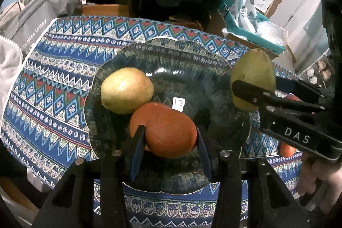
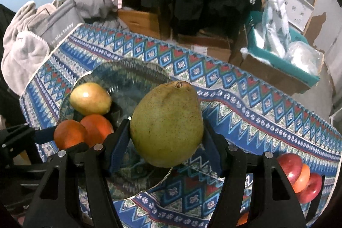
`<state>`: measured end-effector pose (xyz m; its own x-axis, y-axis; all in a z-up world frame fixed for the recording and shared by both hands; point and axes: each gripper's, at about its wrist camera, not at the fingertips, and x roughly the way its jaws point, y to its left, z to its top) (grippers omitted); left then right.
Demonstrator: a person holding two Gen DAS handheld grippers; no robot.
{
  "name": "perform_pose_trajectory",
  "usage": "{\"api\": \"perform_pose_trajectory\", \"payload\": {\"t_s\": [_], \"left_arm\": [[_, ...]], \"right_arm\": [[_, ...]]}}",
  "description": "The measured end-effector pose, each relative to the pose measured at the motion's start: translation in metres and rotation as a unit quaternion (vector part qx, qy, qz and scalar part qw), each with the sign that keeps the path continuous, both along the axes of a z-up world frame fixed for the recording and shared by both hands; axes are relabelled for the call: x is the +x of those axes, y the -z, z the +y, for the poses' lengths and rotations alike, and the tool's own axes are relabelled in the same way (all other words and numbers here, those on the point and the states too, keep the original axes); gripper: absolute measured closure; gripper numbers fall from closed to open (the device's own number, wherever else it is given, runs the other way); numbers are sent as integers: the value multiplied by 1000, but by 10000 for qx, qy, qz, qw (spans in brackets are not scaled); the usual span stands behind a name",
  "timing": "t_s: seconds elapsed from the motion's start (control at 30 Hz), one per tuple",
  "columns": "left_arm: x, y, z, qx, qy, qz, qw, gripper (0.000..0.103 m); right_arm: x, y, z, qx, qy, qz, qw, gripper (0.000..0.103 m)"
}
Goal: Organize fruits
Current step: 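Lower the pear onto the glass plate with the right tool while the left tool releases the orange there, then withdraw both open tools from the plate toward the remaining fruit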
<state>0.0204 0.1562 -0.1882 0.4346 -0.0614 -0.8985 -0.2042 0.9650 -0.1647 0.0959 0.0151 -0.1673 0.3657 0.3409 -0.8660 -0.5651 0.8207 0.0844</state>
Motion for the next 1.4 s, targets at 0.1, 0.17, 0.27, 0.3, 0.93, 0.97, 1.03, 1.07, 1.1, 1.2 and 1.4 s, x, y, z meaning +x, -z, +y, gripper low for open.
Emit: {"api": "perform_pose_trajectory", "payload": {"t_s": [0.1, 0.17, 0.27, 0.3, 0.93, 0.97, 1.03, 1.07, 1.1, 1.2, 1.4], "left_arm": [[0, 5, 2, -24, -23, 102, 9999, 56], [0, 8, 3, -58, -56, 162, 9998, 56], [1, 11, 4, -120, -89, 205, 9997, 56], [0, 11, 5, -131, -100, 194, 9997, 56], [1, 8, -1, 25, 3, 201, 9998, 37], [1, 7, -2, 25, 6, 191, 9998, 37], [0, 5, -2, 25, 2, 158, 9999, 37], [0, 4, -2, 29, -1, 141, 9999, 37], [0, 3, -3, 30, -6, 122, 9999, 37], [-1, 0, -4, 19, -12, 70, 10000, 37], [-2, -9, -10, 50, 33, -40, 10000, 36]], "right_arm": [[-1, 5, 1, -53, -36, 45, 10000, 38], [-1, 7, 2, -79, -40, 75, 9999, 38], [0, 8, 1, -56, -31, 110, 9999, 38], [1, 8, 1, -54, -27, 127, 9999, 38], [2, -1, 1, 173, -55, 163, 9997, 37], [2, -1, 0, 172, -50, 162, 9997, 37], [2, -1, -2, 164, -14, 165, 9997, 37], [3, -1, -3, 166, 2, 165, 9997, 37], [2, -2, -5, 171, 26, 158, 9997, 37], [1, -6, -8, 184, 52, 117, 9997, 37], [-4, -20, -18, 170, 122, -77, 9998, 37]]}}
